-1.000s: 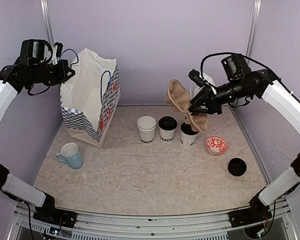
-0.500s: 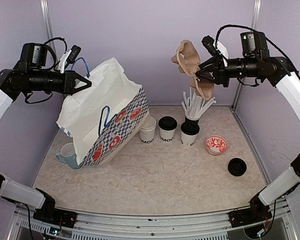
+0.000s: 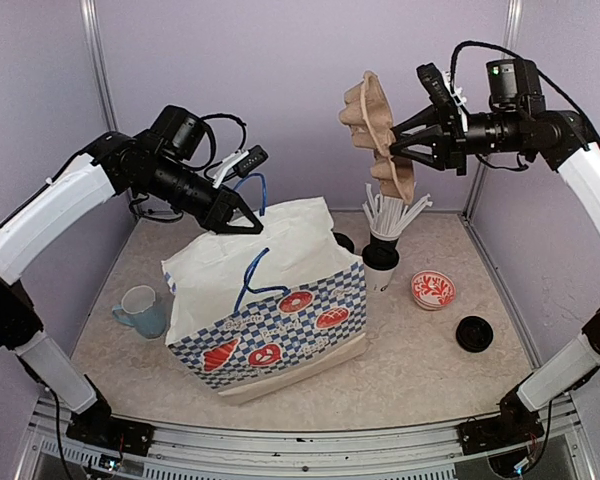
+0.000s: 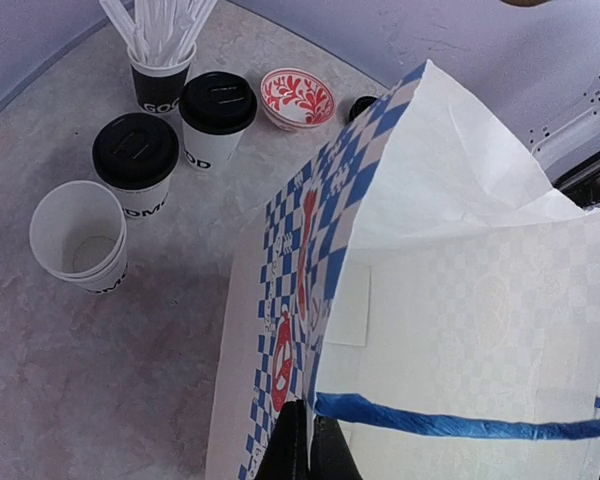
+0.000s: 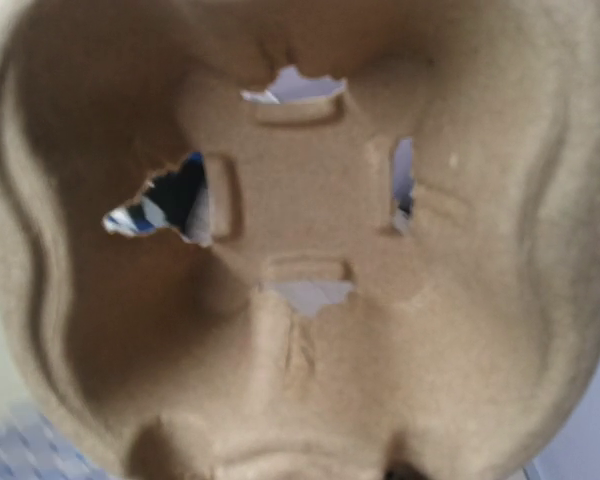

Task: Pack the takeout coffee

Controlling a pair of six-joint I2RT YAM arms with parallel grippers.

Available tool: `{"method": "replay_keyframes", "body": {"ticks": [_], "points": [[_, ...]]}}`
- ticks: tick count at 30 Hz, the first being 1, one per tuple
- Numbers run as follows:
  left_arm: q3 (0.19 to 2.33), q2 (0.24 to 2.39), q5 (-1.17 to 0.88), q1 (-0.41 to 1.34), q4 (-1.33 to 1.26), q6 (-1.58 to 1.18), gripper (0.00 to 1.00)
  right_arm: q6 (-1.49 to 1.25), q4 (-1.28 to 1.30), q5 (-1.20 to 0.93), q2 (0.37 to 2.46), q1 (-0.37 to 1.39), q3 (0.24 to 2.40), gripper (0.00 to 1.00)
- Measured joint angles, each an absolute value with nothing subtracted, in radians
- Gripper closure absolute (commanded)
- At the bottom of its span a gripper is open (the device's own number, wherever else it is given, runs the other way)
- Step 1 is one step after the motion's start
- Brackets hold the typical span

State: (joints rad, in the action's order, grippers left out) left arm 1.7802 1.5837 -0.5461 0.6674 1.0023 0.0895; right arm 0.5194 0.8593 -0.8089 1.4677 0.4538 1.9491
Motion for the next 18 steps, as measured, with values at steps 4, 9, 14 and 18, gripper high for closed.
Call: {"method": "replay_keyframes", "body": {"ticks": [4,9,14,18], "points": [[1.846,1.689,-0.577,0.670,1.027,0.114,1.00,0.553,0.891,-0.884,1.467,0.490,1.966,0.88],[1.946,1.810,-0.612,0.693,1.046,0.130,1.00,0.587,0.931,-0.943,1.475,0.609,1.979,0.88],[2.050,1.909,-0.649,0.731,1.057,0.141,1.00,0.626,0.955,-0.953,1.523,0.725,1.988,0.88],[2.099,1.966,-0.682,0.746,1.066,0.144,1.00,0.670,0.998,-0.933,1.573,0.786,1.988,0.89]]}}
